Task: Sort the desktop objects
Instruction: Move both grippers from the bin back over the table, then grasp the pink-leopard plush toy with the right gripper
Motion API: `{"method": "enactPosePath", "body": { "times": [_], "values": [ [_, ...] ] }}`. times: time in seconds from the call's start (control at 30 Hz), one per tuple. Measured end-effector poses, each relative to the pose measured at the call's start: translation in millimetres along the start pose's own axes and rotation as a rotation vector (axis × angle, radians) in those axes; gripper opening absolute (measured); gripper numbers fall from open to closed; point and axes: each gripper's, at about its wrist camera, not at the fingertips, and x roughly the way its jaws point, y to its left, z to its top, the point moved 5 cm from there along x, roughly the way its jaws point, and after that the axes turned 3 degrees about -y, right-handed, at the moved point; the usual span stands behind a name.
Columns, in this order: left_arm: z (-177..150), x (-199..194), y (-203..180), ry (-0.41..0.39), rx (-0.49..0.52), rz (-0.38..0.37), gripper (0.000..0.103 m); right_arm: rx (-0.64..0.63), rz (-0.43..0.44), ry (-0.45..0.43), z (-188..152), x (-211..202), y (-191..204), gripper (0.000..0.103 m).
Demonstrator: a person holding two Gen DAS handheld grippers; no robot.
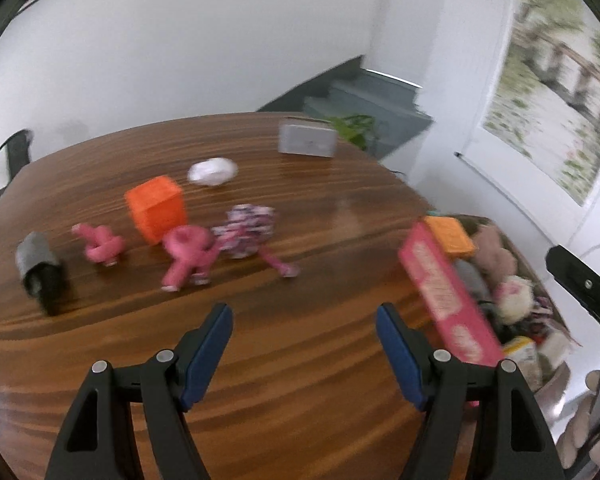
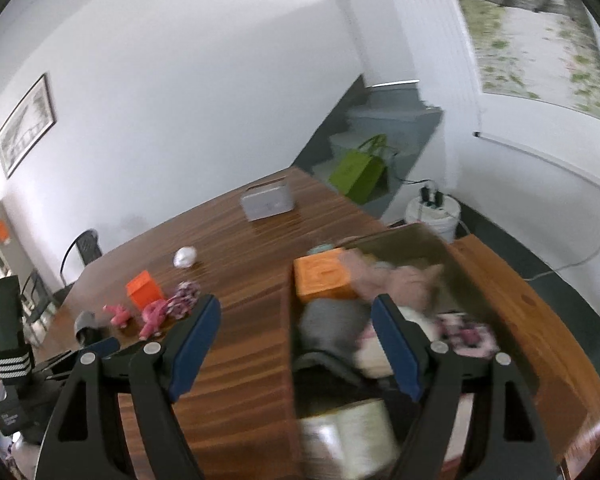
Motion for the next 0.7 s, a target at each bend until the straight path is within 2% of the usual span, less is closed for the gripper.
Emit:
{"method": "enactPosePath", "body": {
  "times": [0.2, 0.27, 0.57, 0.6, 0.63, 0.7],
  "values": [
    [-3, -10, 77, -0.023, -0.102, 0.140, 0.076, -0.078, 0.061, 0.045, -10, 26, 53, 0.081],
    [-6, -13, 103, -0.024, -0.132, 0.214, 0.076, -0.102, 0.080, 0.065, -12, 40, 70, 0.081],
    [-14, -28, 165, -0.033, -0.267, 0.311, 0.076, -0.137, 0.146, 0.198, -20, 120, 131, 0.081],
    [-15, -30, 171, -0.034, -0.282, 0.322, 0.077, -0.137, 0.149, 0.215, -22, 131, 137, 0.081],
    [-16, -31, 178, -0.034, -0.297, 0.333, 0.083, -0.136, 0.150, 0.230, -23, 140, 141, 0.081],
    [-18, -35, 192, -0.036, -0.327, 0.354, 0.086, -0.129, 0.142, 0.262, -27, 161, 149, 0.081]
  ]
}}
